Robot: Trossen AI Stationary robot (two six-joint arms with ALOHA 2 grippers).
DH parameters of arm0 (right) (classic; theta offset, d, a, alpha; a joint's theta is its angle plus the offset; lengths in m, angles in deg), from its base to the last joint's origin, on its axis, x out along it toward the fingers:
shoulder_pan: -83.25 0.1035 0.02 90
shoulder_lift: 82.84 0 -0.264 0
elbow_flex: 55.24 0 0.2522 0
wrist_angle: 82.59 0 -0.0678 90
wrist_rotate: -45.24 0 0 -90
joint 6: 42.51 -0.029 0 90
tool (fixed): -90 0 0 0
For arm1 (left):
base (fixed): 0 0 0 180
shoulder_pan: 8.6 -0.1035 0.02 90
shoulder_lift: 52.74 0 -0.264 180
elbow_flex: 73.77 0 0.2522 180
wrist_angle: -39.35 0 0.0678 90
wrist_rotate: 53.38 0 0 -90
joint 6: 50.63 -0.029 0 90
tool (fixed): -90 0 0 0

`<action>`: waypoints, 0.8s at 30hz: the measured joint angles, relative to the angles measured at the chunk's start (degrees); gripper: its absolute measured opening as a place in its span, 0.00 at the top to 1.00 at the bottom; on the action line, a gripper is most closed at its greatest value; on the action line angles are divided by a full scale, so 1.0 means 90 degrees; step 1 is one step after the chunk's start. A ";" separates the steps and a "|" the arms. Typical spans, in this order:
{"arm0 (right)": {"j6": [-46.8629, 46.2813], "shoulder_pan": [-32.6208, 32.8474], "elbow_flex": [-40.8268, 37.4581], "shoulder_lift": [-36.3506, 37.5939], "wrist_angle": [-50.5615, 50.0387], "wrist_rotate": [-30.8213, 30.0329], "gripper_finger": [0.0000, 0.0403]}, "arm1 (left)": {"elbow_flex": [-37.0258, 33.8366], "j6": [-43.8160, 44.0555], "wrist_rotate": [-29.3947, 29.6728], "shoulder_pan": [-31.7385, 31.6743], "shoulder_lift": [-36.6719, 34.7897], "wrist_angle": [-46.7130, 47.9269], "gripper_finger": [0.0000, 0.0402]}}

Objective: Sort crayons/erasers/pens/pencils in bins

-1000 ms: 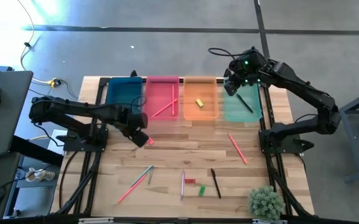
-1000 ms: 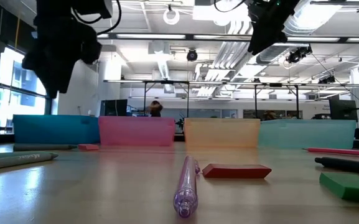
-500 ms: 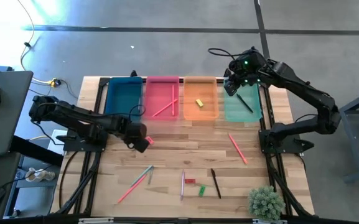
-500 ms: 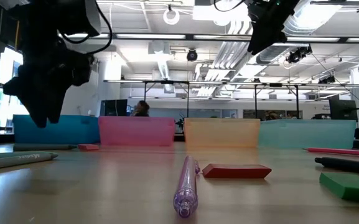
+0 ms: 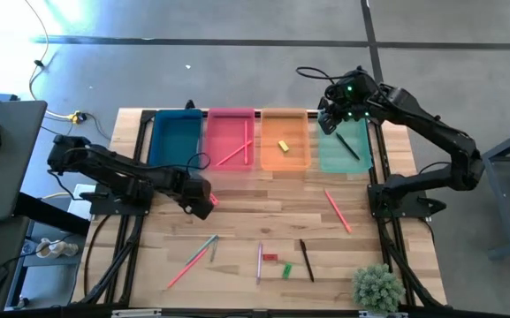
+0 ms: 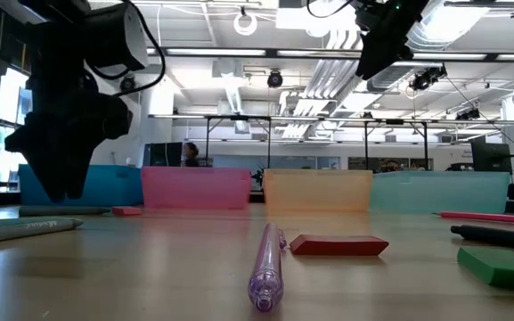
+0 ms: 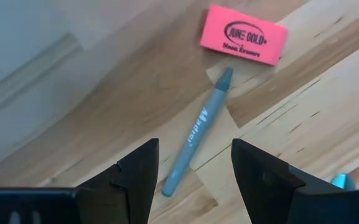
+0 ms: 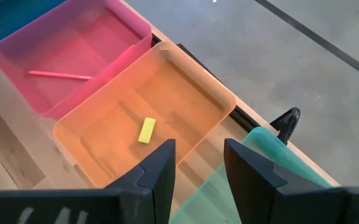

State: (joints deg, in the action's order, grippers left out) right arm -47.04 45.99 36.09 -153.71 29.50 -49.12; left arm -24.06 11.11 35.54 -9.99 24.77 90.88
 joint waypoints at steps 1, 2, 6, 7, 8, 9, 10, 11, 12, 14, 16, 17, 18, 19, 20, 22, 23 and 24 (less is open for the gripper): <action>-0.0002 0.0000 0.0001 0.0000 0.0000 0.0000 0.68 | 0.0000 -0.0018 -0.0002 0.0013 0.0097 -0.0065 0.53; -0.0011 0.0000 0.0001 0.0000 0.0000 0.0000 0.68 | 0.0000 -0.0021 -0.0002 0.0028 0.0199 -0.0107 0.53; -0.0012 0.0000 0.0001 0.0000 0.0000 0.0002 0.68 | 0.0016 0.0126 0.0003 0.0044 0.0494 -0.0034 0.53; -0.0012 0.0000 -0.0001 0.0000 0.0000 0.0000 0.68 | 0.0026 0.0122 0.0005 0.0044 0.0562 -0.0012 0.53; -0.0014 0.0000 -0.0001 0.0000 0.0000 0.0000 0.68 | 0.0032 0.0122 0.0030 0.0044 0.0617 0.0000 0.53; -0.0012 0.0000 -0.0001 0.0000 0.0000 0.0000 0.68 | 0.0033 0.0124 0.0072 0.0044 0.0673 0.0011 0.54; -0.0015 0.0000 0.0001 0.0000 0.0000 0.0000 0.68 | 0.0042 0.0124 0.0127 0.0052 0.0713 0.0030 0.55; -0.0015 0.0000 0.0001 0.0000 0.0000 0.0000 0.68 | 0.0049 0.0132 0.0191 0.0066 0.0749 0.0049 0.56; -0.0015 0.0000 -0.0001 0.0000 0.0000 0.0000 0.68 | 0.0055 0.0149 0.0272 0.0090 0.0778 0.0085 0.58; -0.0015 0.0000 0.0000 0.0000 0.0000 0.0000 0.68 | 0.0056 0.0146 0.0406 0.0140 0.0787 0.0155 0.62; -0.0015 0.0000 -0.0001 -0.0002 0.0000 0.0000 0.68 | 0.0056 0.0142 0.0519 0.0205 0.0790 0.0206 0.67; -0.0015 0.0000 -0.0001 -0.0002 0.0000 0.0000 0.68 | 0.0054 0.0141 0.0596 0.0244 0.0790 0.0225 0.70; -0.0015 0.0000 -0.0001 -0.0002 0.0000 -0.0002 0.68 | 0.0053 0.0130 0.0650 0.0282 0.0792 0.0246 0.73; -0.0015 0.0000 0.0001 -0.0002 0.0000 -0.0002 0.68 | 0.0053 0.0089 0.0693 0.0323 0.0795 0.0268 0.76; -0.0015 0.0000 0.0001 -0.0002 0.0000 -0.0002 0.68 | 0.0051 0.0029 0.0755 0.0367 0.0795 0.0280 0.80; -0.0015 0.0000 -0.0001 -0.0002 0.0000 -0.0002 0.68 | 0.0044 -0.0074 0.0891 0.0469 0.0799 0.0304 0.86; -0.0015 0.0000 0.0001 -0.0002 0.0001 -0.0002 0.68 | 0.0040 -0.0092 0.0947 0.0519 0.0800 0.0314 0.89; -0.0015 0.0000 0.0000 -0.0002 0.0000 -0.0002 0.68 | 0.0037 -0.0097 0.1004 0.0567 0.0804 0.0324 0.91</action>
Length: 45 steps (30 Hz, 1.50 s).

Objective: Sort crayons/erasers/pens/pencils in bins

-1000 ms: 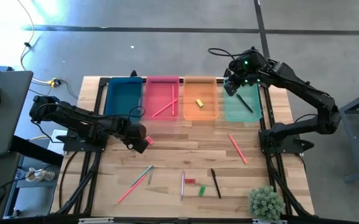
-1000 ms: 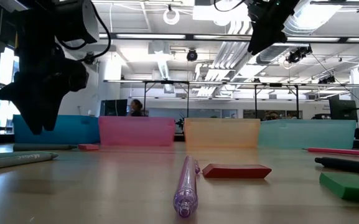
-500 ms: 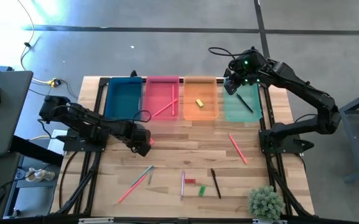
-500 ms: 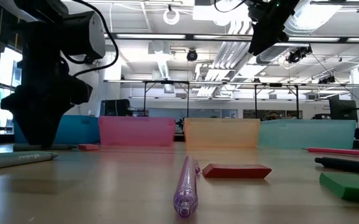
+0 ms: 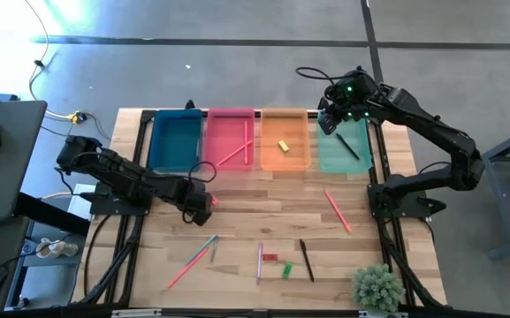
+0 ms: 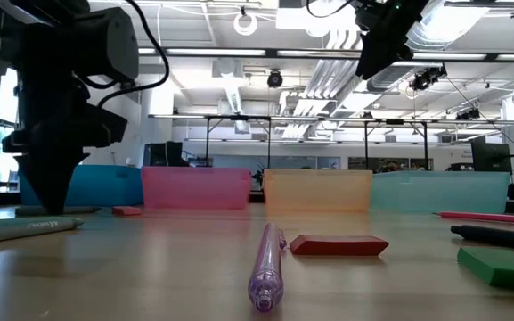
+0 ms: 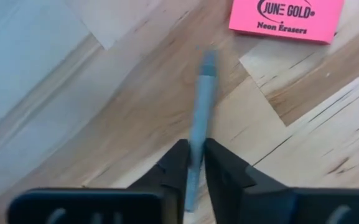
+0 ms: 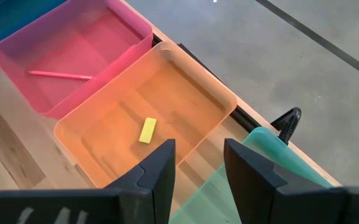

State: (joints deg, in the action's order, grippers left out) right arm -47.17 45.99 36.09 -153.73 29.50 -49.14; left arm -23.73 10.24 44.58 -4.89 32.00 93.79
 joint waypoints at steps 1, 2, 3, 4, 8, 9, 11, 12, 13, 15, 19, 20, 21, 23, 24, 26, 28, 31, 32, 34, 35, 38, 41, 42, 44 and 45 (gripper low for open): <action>0.0000 0.0000 0.0000 0.0000 0.0001 -0.0001 0.68 | -0.0001 -0.0001 0.0040 0.0048 0.0001 0.0007 0.94; 0.0000 0.0000 0.0001 0.0000 0.0000 0.0000 0.68 | -0.0001 0.0000 0.0065 0.0081 0.0001 0.0017 0.96; 0.0000 0.0000 0.0001 0.0000 0.0001 0.0000 0.68 | -0.0001 0.0003 0.0074 0.0109 -0.0003 0.0023 0.98; 0.0000 0.0000 0.0001 0.0000 0.0000 0.0000 0.68 | -0.0001 0.0012 0.0073 0.0130 -0.0017 0.0023 0.98; -0.0081 0.0000 0.0001 0.0000 0.0002 0.0002 0.68 | -0.0048 0.0045 0.0032 0.0148 -0.0187 -0.0006 0.97; -0.0131 0.0000 -0.0001 0.0000 0.0000 0.0002 0.68 | -0.0054 0.0048 0.0030 0.0148 -0.0271 -0.0024 0.97; -0.0154 0.0000 -0.0001 0.0000 0.0000 0.0003 0.68 | -0.0082 0.0046 0.0053 0.0147 -0.0494 0.0071 0.97; -0.0151 0.0000 -0.0001 0.0000 0.0000 0.0008 0.68 | -0.0097 0.0048 0.0070 0.0136 -0.0633 0.0106 0.97; -0.0151 0.0000 0.0001 0.0000 0.0000 0.0015 0.68 | -0.0087 0.0050 0.0085 0.0122 -0.0798 0.0070 0.97; -0.0148 0.0000 0.0000 0.0000 -0.0001 0.0024 0.68 | -0.0068 0.0053 0.0132 0.0075 -0.1140 0.0058 0.98; -0.0148 0.0000 0.0000 0.0000 0.0000 0.0032 0.68 | -0.0069 0.0054 0.0509 -0.0086 -0.1882 0.0020 0.98; -0.0150 0.0000 -0.0001 0.0000 -0.0001 0.0032 0.68 | -0.0066 0.0053 0.0688 -0.0152 -0.2070 0.0019 0.98; -0.0179 0.0000 0.0000 0.0000 -0.0002 0.0039 0.68 | -0.0066 0.0050 0.0856 -0.0230 -0.2267 0.0011 0.98; -0.0307 0.0015 0.0000 0.0000 -0.0002 0.0168 0.68 | -0.0061 0.0000 0.1291 -0.0402 -0.2619 0.0002 0.98; -0.0355 0.0017 -0.0001 0.0000 -0.0002 0.0244 0.68 | -0.0061 -0.0120 0.1552 -0.0502 -0.2813 -0.0004 0.98; -0.0492 0.0029 -0.0001 0.0000 -0.0001 0.0444 0.68 | -0.0054 -0.0389 0.2086 -0.0730 -0.3139 -0.0082 0.98; -0.0618 0.0067 0.0001 0.0000 -0.0002 0.0599 0.68 | -0.0052 -0.0693 0.2492 -0.1030 -0.3434 -0.0153 0.98; -0.0648 0.0191 -0.0001 0.0000 -0.0002 0.0634 0.68 | -0.0049 -0.1237 0.2744 -0.1597 -0.3766 -0.0262 0.98; -0.0665 0.0241 -0.0001 0.0000 -0.0002 0.0634 0.68 | -0.0049 -0.1425 0.2771 -0.1795 -0.3835 -0.0291 0.98; -0.0816 0.0377 0.0001 0.0000 -0.0001 0.0637 0.68 | -0.0049 -0.1754 0.2899 -0.2197 -0.3916 -0.0409 0.98; -0.0898 0.0455 -0.0001 0.0000 0.0000 0.0636 0.68 | -0.0045 -0.1911 0.2976 -0.2400 -0.3926 -0.0483 0.98; -0.1004 0.0700 -0.0001 0.0000 0.0000 0.0641 0.68 | -0.0039 -0.2276 0.2967 -0.3042 -0.3853 -0.0682 0.98; -0.1141 0.0918 -0.0005 0.0000 0.0004 0.0566 0.68 | -0.0037 -0.2516 0.2427 -0.3725 -0.3622 -0.0683 0.98; -0.1212 0.0988 -0.0029 0.0000 0.0031 0.0500 0.68 | -0.0037 -0.2593 0.2224 -0.3955 -0.3512 -0.0660 0.98; -0.1374 0.1138 -0.0130 0.0000 0.0075 0.0454 0.68 | -0.0037 -0.2683 0.1875 -0.4321 -0.3273 -0.0641 0.98; -0.1462 0.1212 -0.0198 -0.0002 0.0078 0.0449 0.68 | -0.0037 -0.2686 0.1718 -0.4483 -0.3144 -0.0643 0.98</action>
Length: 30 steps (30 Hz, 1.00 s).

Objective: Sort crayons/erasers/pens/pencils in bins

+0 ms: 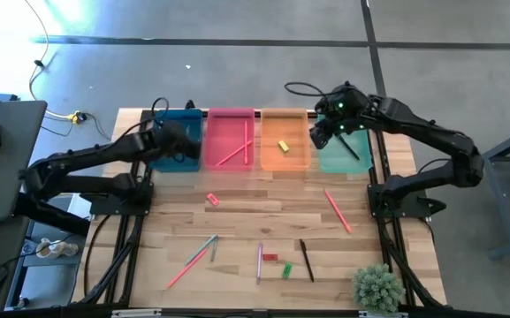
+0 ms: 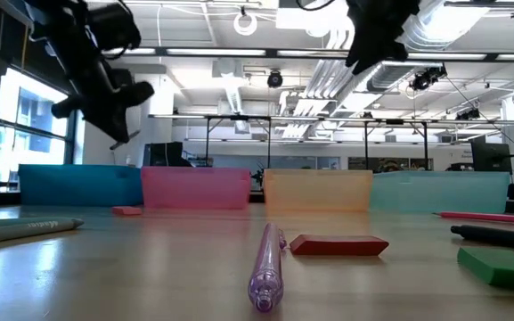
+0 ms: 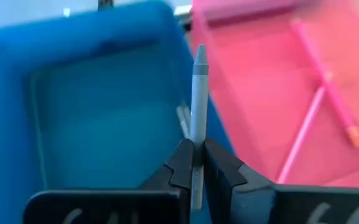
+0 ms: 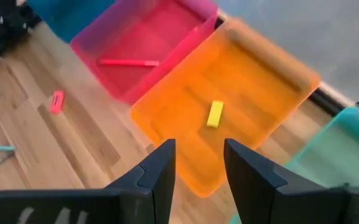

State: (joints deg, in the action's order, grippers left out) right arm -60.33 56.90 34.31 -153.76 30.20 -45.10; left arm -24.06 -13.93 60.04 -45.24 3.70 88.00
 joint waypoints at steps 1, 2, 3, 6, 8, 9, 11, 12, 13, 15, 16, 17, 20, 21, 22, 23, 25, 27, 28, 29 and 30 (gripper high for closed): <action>-0.0034 0.0079 -0.0075 0.0000 0.0006 -0.0011 0.68 | 0.0000 0.0002 -0.0152 -0.0134 0.0119 -0.0005 0.98; -0.0072 0.0177 -0.0162 0.0000 0.0027 -0.0012 0.68 | 0.0000 -0.0001 -0.0298 -0.0248 0.0240 -0.0004 0.98; -0.0146 0.0271 -0.0269 0.0000 0.0031 -0.0009 0.68 | 0.0000 0.0000 -0.0418 -0.0354 0.0362 0.0000 0.98; -0.0328 0.0524 -0.0592 -0.0002 -0.0014 -0.0004 0.68 | 0.0000 -0.0169 -0.0641 -0.0554 0.0686 -0.0013 0.98; -0.0459 0.0703 -0.0791 -0.0002 -0.0001 -0.0007 0.68 | 0.0000 -0.0265 -0.0659 -0.0637 0.0864 -0.0008 0.98; -0.0540 0.0789 -0.0884 -0.0002 -0.0010 -0.0007 0.68 | 0.0000 -0.0271 -0.0675 -0.0677 0.0947 -0.0011 0.98; -0.0765 0.0970 -0.1047 -0.0002 -0.0016 0.0008 0.68 | 0.0000 -0.0281 -0.0704 -0.0757 0.1100 -0.0011 0.98; -0.0883 0.1058 -0.1127 -0.0002 -0.0020 0.0046 0.68 | 0.0000 -0.0320 -0.0704 -0.0793 0.1177 -0.0012 0.98; -0.0998 0.1150 -0.1204 -0.0002 -0.0047 0.0071 0.68 | 0.0000 -0.0336 -0.0717 -0.0830 0.1248 -0.0009 0.98; -0.1261 0.1349 -0.1368 0.0000 -0.0122 0.0110 0.68 | 0.0000 -0.0338 -0.0790 -0.0909 0.1383 -0.0011 0.98; -0.1417 0.1451 -0.1463 0.0000 -0.0121 0.0110 0.68 | 0.0000 -0.0336 -0.0840 -0.0950 0.1437 -0.0009 0.98; -0.1563 0.1563 -0.1577 0.0000 -0.0121 0.0116 0.68 | 0.0000 -0.0336 -0.0891 -0.0990 0.1485 -0.0012 0.98; -0.1995 0.1890 -0.1972 0.0000 -0.0124 0.0277 0.68 | 0.0002 -0.0336 -0.1041 -0.1079 0.1611 -0.0018 0.97; -0.2120 0.1994 -0.2123 0.0000 -0.0122 0.0355 0.68 | 0.0002 -0.0333 -0.1100 -0.1107 0.1642 -0.0018 0.97; -0.2255 0.2103 -0.2282 0.0000 -0.0117 0.0416 0.68 | 0.0002 -0.0333 -0.1123 -0.1126 0.1671 -0.0016 0.97; -0.2402 0.2208 -0.2439 0.0000 -0.0117 0.0452 0.68 | 0.0002 -0.0336 -0.1160 -0.1146 0.1691 -0.0014 0.96; -0.2730 0.2416 -0.2727 0.0000 -0.0116 0.0527 0.68 | 0.0002 -0.0358 -0.1209 -0.1188 0.1708 -0.0012 0.95; -0.3060 0.2610 -0.2984 0.0000 -0.0119 0.0556 0.68 | 0.0002 -0.0364 -0.1243 -0.1221 0.1715 -0.0005 0.94; -0.3234 0.2716 -0.3100 0.0000 -0.0099 0.0566 0.68 | 0.0002 -0.0365 -0.1261 -0.1232 0.1715 -0.0004 0.93; -0.3411 0.2819 -0.3212 0.0000 -0.0068 0.0570 0.68 | 0.0002 -0.0365 -0.1273 -0.1242 0.1715 -0.0004 0.93; -0.3583 0.2920 -0.3310 0.0000 -0.0043 0.0569 0.68 | 0.0002 -0.0364 -0.1280 -0.1256 0.1715 -0.0004 0.92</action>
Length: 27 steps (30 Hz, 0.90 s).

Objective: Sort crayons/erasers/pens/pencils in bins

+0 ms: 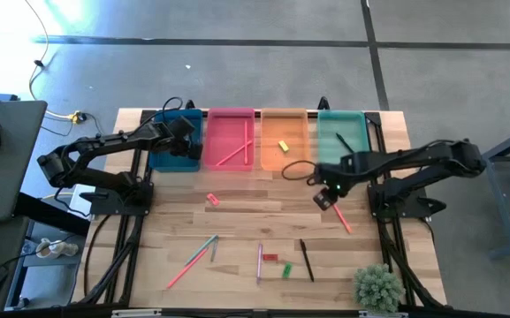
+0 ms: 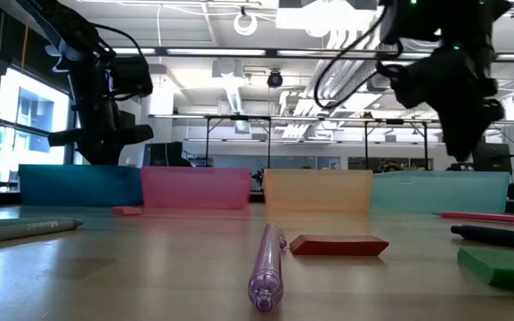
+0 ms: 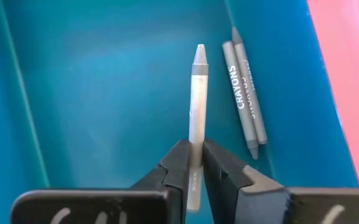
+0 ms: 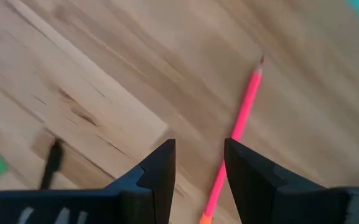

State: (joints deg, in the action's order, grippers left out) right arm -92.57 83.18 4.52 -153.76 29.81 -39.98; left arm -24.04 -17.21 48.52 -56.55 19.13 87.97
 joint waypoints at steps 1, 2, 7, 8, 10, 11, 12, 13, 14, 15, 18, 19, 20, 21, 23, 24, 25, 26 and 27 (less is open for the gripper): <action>-0.0165 0.0103 -0.0095 0.0000 0.0019 0.0001 0.68 | 0.0000 0.0011 -0.0009 -0.0010 0.0000 0.0002 0.91; -0.0342 0.0209 -0.0194 0.0000 0.0055 0.0002 0.68 | 0.0000 0.0048 -0.0009 -0.0012 0.0000 0.0002 0.91; -0.1251 0.0785 -0.0572 0.0000 0.0272 0.0000 0.68 | 0.0000 -0.0049 -0.0057 -0.0010 0.0000 0.0000 0.85; -0.1406 0.0904 -0.0612 0.0000 0.0282 -0.0001 0.68 | 0.0001 -0.0109 -0.0101 -0.0010 0.0000 -0.0001 0.84; -0.1709 0.1141 -0.0669 0.0000 0.0292 -0.0006 0.68 | 0.0000 -0.0182 -0.0176 -0.0010 0.0000 0.0002 0.81; -0.1859 0.1259 -0.0698 0.0000 0.0289 -0.0023 0.68 | 0.0000 -0.0211 -0.0230 -0.0010 0.0000 0.0002 0.79; -0.2020 0.1371 -0.0737 0.0000 0.0297 -0.0030 0.68 | 0.0002 -0.0234 -0.0254 -0.0010 0.0000 0.0002 0.77; -0.2191 0.1484 -0.0772 0.0000 0.0293 -0.0052 0.68 | 0.0000 -0.0236 -0.0254 -0.0010 0.0000 0.0002 0.75; -0.2341 0.1592 -0.0809 0.0000 0.0297 -0.0095 0.68 | 0.0002 -0.0239 -0.0254 -0.0010 0.0000 0.0000 0.73; -0.2502 0.1688 -0.0848 0.0000 0.0295 -0.0129 0.68 | 0.0002 -0.0237 -0.0254 -0.0010 0.0000 0.0002 0.71; -0.2974 0.1950 -0.0956 0.0000 0.0281 -0.0145 0.68 | 0.0002 -0.0237 -0.0255 -0.0010 -0.0001 0.0002 0.66; -0.3101 0.2037 -0.0989 0.0000 0.0279 -0.0140 0.68 | 0.0002 -0.0236 -0.0261 -0.0010 -0.0013 0.0001 0.64; -0.3188 0.2118 -0.1028 0.0000 0.0297 -0.0121 0.68 | 0.0002 -0.0236 -0.0267 -0.0010 -0.0035 0.0000 0.63; -0.3275 0.2196 -0.1067 0.0000 0.0320 -0.0080 0.68 | 0.0003 -0.0236 -0.0267 -0.0010 -0.0061 -0.0003 0.61; -0.3463 0.2349 -0.1158 0.0002 0.0406 -0.0049 0.68 | 0.0007 -0.0239 -0.0269 -0.0010 -0.0099 -0.0005 0.59; -0.3556 0.2418 -0.1214 0.0002 0.0482 -0.0026 0.68 | 0.0021 -0.0239 -0.0269 -0.0010 -0.0120 0.0009 0.59; -0.3639 0.2482 -0.1273 0.0002 0.0564 -0.0019 0.68 | 0.0057 -0.0239 -0.0269 -0.0010 -0.0137 0.0014 0.58; -0.3745 0.2544 -0.1320 0.0002 0.0640 -0.0017 0.68 | 0.0114 -0.0239 -0.0269 -0.0010 -0.0156 0.0007 0.58; -0.3839 0.2601 -0.1360 0.0002 0.0698 -0.0010 0.68 | 0.0176 -0.0239 -0.0274 -0.0010 -0.0175 0.0005 0.58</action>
State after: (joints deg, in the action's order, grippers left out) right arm -127.12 106.60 -7.72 -153.73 36.10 -40.07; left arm -22.46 -19.36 46.05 -56.63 17.56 88.02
